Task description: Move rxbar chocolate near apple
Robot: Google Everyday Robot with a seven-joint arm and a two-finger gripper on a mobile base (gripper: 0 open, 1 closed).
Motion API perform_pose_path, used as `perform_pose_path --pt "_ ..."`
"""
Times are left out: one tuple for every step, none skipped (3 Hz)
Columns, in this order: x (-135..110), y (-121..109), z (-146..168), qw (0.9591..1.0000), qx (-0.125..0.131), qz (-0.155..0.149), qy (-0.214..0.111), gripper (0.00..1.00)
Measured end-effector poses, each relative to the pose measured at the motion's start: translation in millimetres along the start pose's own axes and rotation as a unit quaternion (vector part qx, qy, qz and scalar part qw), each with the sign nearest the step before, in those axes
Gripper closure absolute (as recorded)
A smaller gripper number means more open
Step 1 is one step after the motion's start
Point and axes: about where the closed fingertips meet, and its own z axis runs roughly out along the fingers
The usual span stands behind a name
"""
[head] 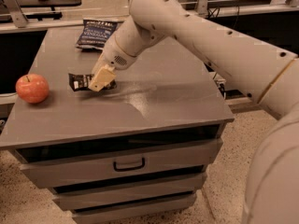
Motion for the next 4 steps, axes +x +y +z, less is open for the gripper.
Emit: perform_pose_path --pt "-18 -1 18 0.9998 -0.013 -0.009 -0.008 1.0" --pt "-27 0 35 0.9995 -0.029 -0.01 -0.011 0.85" --pt "-33 4 47 0.9989 -0.045 -0.008 -0.014 0.61" --pt "-39 9 57 0.9981 -0.057 -0.008 -0.019 0.39"
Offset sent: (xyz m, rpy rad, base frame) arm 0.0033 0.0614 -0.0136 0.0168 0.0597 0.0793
